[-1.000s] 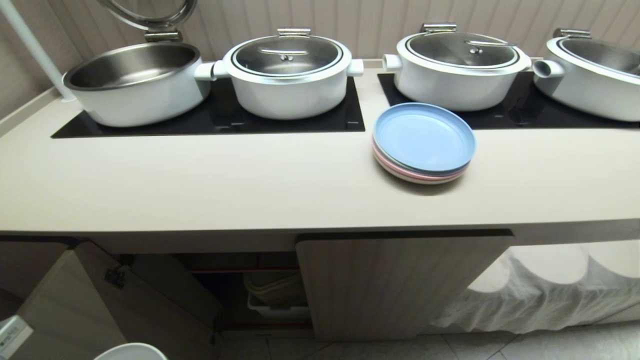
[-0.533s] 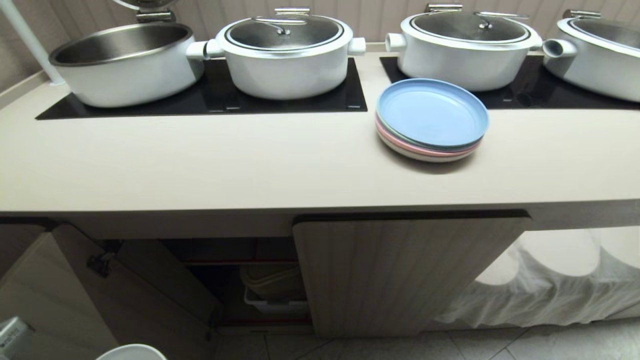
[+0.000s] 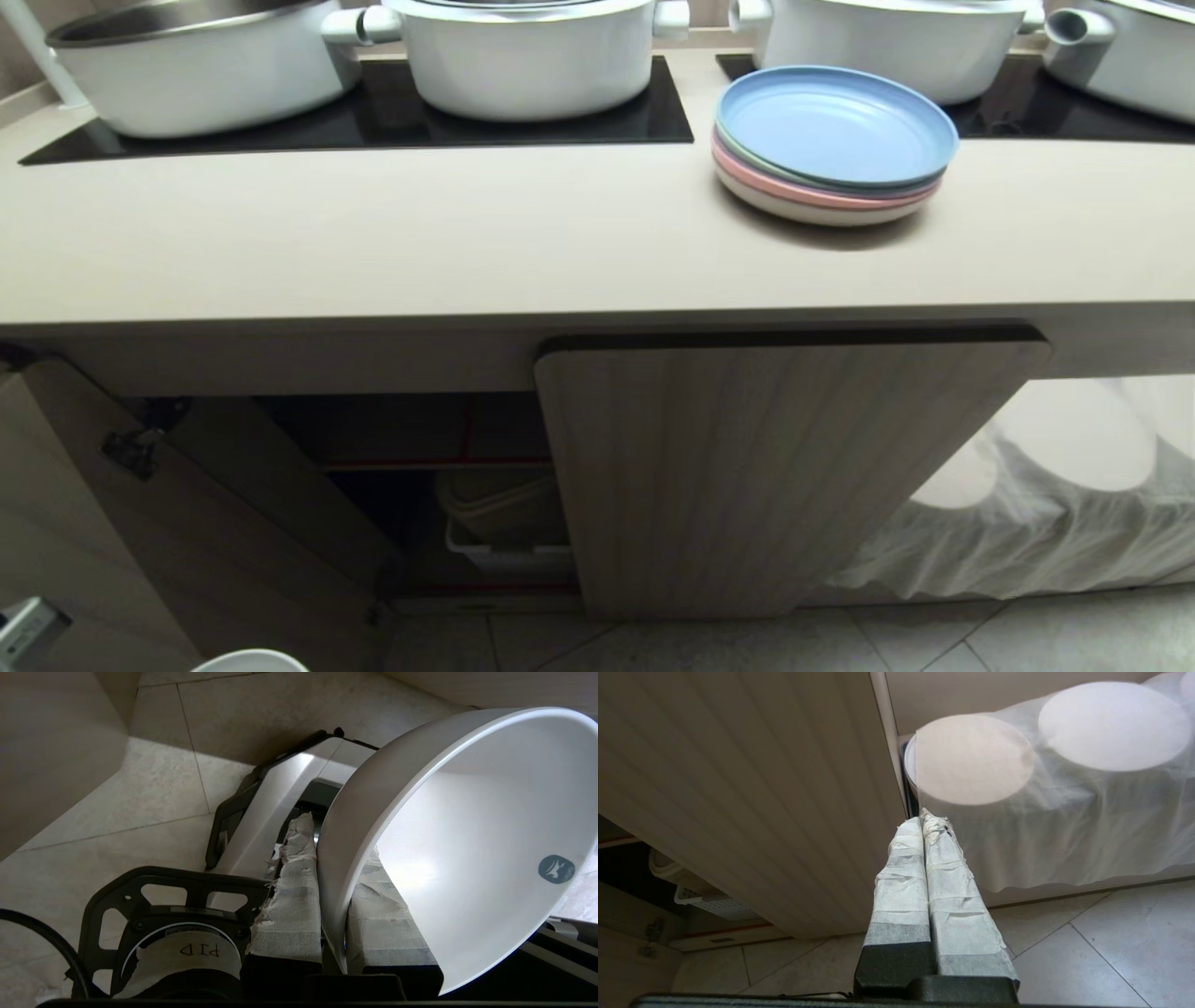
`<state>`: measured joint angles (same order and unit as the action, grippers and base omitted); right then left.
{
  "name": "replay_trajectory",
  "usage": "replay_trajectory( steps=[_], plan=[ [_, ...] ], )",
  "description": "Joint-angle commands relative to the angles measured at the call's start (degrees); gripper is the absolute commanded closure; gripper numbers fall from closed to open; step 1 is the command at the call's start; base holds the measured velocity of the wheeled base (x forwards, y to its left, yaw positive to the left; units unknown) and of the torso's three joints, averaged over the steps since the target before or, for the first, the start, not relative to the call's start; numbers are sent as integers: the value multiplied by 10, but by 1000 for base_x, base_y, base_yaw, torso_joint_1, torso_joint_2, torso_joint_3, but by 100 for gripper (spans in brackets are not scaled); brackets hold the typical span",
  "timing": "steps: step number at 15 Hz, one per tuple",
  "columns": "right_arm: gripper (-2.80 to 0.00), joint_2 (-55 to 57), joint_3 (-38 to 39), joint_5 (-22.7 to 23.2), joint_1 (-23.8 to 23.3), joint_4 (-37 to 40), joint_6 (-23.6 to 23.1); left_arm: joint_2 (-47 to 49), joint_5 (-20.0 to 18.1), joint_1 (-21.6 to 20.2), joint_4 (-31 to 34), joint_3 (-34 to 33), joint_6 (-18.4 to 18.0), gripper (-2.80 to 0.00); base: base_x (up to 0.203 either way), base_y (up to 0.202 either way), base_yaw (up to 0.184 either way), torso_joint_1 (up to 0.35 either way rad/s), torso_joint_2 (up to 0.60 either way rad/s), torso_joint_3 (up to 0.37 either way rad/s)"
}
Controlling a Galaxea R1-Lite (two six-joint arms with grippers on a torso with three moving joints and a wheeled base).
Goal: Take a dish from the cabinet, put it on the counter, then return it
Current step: Put it back into the cabinet
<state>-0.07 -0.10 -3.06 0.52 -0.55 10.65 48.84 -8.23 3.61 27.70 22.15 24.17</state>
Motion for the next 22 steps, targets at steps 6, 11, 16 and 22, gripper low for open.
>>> replay_trajectory(
  steps=[6, 11, 16, 22],
  plan=[
    [0, 1, 0, 0, 0, 0, 1, 0, 1, 1, 2, 1, 2, 0, 0, 0, 0, -238, 495, 257],
    [0, 1, 0, 0, 1, 0, 1, 0, 1, 1, 2, 1, 1, 0, 0, 0, 0, -225, 474, 246],
    [0, 1, 0, 0, 1, 0, 1, 0, 0, 1, 2, 1, 1, 0, 0, 0, 0, -215, 457, 233],
    [0, 1, 0, 0, 0, 0, 1, -2, 1, 1, 2, 1, 1, 0, 0, 0, 0, -98, 219, 107]
  ],
)
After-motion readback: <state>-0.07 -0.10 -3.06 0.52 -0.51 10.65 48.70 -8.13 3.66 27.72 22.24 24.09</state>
